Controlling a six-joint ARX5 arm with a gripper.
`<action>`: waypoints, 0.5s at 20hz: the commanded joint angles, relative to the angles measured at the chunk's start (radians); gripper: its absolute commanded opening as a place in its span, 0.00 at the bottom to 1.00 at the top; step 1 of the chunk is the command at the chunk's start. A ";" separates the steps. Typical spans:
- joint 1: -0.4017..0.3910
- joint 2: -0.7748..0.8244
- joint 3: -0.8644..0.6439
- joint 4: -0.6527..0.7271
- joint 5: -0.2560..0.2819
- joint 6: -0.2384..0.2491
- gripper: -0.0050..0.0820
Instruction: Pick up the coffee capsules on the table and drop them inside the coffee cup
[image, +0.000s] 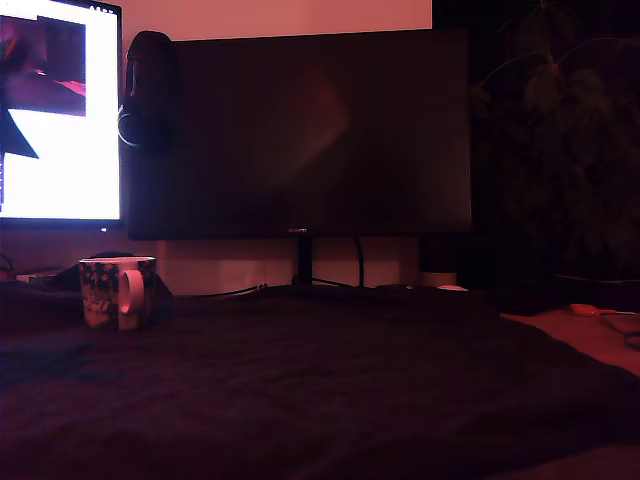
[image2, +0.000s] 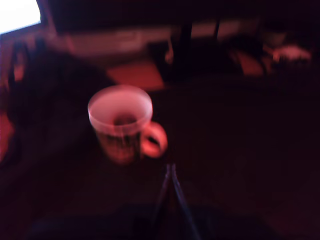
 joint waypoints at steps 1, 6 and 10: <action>-0.006 -0.053 -0.066 0.027 0.000 -0.010 0.03; -0.006 -0.227 -0.211 0.043 -0.019 -0.052 0.03; -0.006 -0.373 -0.290 0.026 -0.051 -0.103 0.03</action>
